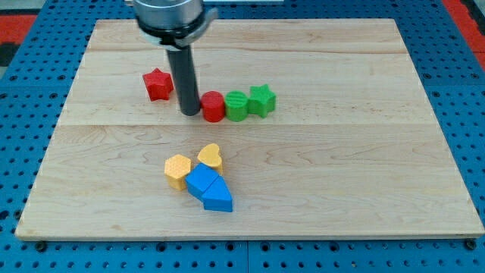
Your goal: Drag the red star into the red circle
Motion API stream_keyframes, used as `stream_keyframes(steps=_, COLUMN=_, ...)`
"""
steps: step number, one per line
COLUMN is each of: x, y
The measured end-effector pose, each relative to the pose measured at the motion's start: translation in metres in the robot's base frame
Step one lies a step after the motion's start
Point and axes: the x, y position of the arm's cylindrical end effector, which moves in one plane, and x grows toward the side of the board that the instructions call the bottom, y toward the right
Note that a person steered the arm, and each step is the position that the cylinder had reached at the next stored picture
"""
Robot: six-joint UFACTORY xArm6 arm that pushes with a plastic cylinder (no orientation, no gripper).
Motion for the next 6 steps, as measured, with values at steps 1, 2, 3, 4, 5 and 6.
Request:
stream_keyframes(steps=1, x=0.0, y=-0.008)
stream_keyframes(steps=2, x=0.0, y=-0.064)
stream_keyframes(steps=3, x=-0.008, y=-0.118)
stream_keyframes(steps=4, x=-0.04, y=-0.147)
stream_keyframes(steps=5, x=-0.062, y=-0.127)
stream_keyframes(steps=6, x=-0.066, y=-0.091)
